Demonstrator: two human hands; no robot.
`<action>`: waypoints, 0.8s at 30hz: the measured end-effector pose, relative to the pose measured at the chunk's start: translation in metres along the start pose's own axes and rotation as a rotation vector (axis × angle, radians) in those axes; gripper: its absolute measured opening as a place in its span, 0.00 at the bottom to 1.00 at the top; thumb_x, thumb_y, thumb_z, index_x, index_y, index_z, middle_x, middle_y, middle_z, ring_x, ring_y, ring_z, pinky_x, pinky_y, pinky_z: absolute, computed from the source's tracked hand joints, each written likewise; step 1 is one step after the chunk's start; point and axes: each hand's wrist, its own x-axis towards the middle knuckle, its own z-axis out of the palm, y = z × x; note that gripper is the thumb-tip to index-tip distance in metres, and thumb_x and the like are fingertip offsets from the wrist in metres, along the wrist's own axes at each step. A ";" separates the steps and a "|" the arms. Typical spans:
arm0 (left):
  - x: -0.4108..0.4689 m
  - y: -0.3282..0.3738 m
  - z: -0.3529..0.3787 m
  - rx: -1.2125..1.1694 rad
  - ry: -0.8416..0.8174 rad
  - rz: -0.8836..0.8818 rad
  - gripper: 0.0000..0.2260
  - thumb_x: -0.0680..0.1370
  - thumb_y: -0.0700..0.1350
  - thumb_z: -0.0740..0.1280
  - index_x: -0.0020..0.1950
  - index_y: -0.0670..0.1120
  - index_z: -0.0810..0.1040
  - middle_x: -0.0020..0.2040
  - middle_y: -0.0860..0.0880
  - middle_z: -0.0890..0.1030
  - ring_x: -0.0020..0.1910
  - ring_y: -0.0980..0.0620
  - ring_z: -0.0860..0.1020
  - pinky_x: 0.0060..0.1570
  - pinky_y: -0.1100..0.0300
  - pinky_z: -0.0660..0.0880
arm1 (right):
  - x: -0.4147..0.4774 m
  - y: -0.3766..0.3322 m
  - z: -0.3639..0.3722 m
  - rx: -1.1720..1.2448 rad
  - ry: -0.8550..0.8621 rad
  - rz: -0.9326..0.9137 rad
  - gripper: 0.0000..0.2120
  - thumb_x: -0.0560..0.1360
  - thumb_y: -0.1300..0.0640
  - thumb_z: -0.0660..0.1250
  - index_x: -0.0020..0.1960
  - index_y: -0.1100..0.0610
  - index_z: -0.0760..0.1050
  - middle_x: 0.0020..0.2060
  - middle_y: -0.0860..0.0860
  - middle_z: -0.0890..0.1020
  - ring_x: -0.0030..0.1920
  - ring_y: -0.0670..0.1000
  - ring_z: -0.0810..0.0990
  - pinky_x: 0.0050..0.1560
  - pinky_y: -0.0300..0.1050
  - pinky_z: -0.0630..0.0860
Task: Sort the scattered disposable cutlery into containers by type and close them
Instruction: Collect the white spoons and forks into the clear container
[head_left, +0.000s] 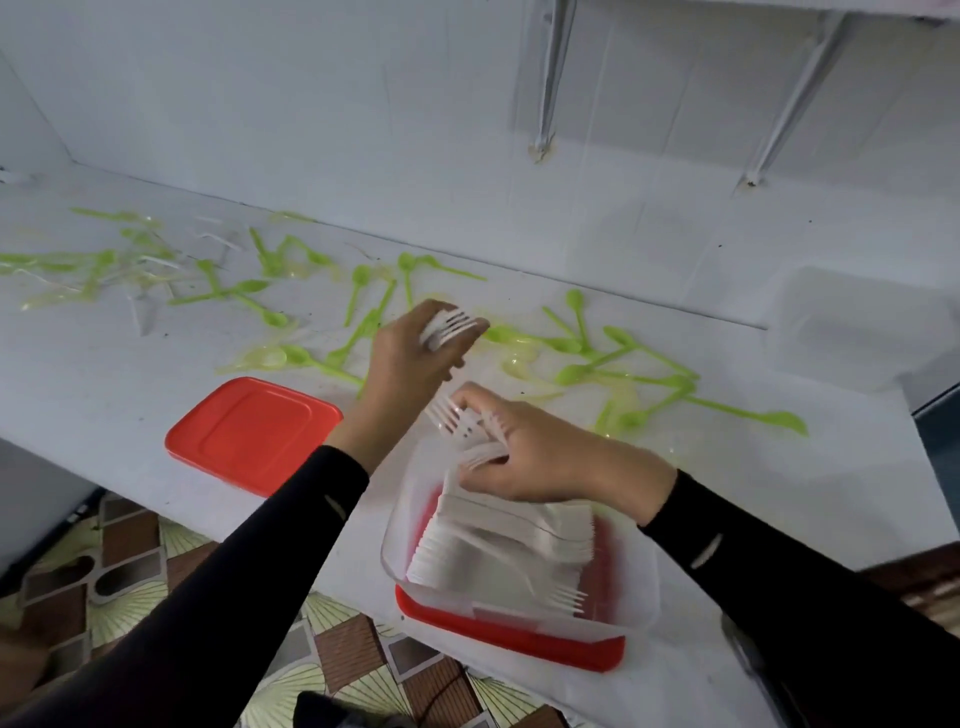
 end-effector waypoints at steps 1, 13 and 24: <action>0.007 0.016 0.001 -0.095 0.057 0.039 0.10 0.74 0.48 0.75 0.46 0.44 0.79 0.36 0.46 0.81 0.33 0.54 0.81 0.32 0.62 0.77 | -0.001 0.000 -0.016 0.063 0.087 -0.003 0.16 0.73 0.59 0.70 0.53 0.49 0.64 0.33 0.44 0.74 0.32 0.45 0.72 0.38 0.43 0.70; 0.031 0.016 0.099 -0.858 -0.068 -0.477 0.13 0.80 0.50 0.66 0.50 0.40 0.79 0.48 0.45 0.85 0.50 0.46 0.84 0.47 0.51 0.81 | 0.005 0.098 -0.078 0.310 0.748 0.093 0.07 0.79 0.60 0.66 0.55 0.52 0.78 0.43 0.45 0.84 0.46 0.43 0.82 0.50 0.40 0.74; 0.034 -0.018 0.121 -0.575 -0.276 -0.513 0.23 0.69 0.62 0.74 0.36 0.43 0.74 0.29 0.49 0.72 0.30 0.51 0.71 0.36 0.58 0.68 | 0.014 0.124 -0.052 0.323 0.721 0.304 0.07 0.78 0.56 0.67 0.47 0.47 0.69 0.36 0.49 0.85 0.25 0.44 0.71 0.31 0.41 0.67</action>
